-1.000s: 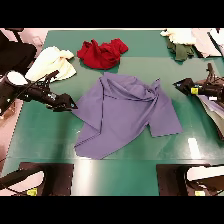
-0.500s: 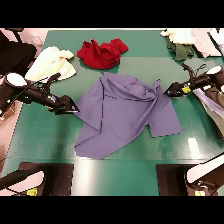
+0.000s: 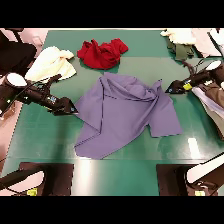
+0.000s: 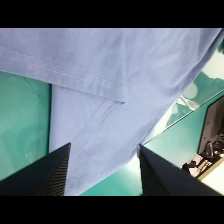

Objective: Fold the shirts.

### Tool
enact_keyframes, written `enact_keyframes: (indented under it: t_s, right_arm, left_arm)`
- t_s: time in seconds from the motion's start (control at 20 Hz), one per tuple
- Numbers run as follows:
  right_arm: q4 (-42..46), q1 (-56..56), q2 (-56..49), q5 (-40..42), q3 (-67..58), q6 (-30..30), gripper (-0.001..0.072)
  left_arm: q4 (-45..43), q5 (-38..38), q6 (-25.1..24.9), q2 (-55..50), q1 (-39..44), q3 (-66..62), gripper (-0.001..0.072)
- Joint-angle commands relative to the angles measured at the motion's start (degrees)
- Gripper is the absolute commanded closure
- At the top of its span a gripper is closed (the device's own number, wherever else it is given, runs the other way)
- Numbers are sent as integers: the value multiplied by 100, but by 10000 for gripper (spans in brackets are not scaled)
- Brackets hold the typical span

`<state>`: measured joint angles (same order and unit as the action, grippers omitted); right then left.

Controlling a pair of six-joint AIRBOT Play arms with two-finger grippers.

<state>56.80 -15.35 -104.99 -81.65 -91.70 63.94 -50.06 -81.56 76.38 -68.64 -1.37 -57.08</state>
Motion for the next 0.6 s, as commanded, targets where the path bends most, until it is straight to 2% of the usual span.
enact_keyframes:
  t_s: [0.0,0.5,0.55]
  right_arm:
    - [-225,-203,55,-4,-105,125,231]
    - [-278,72,-542,-310,184,157,233]
    - [-275,129,-542,-396,267,140,259]
  left_arm:
    - [-39,70,-37,2,2,0,212]
    - [-90,4,-35,2,2,0,212]
    - [-98,-15,-35,2,2,0,212]
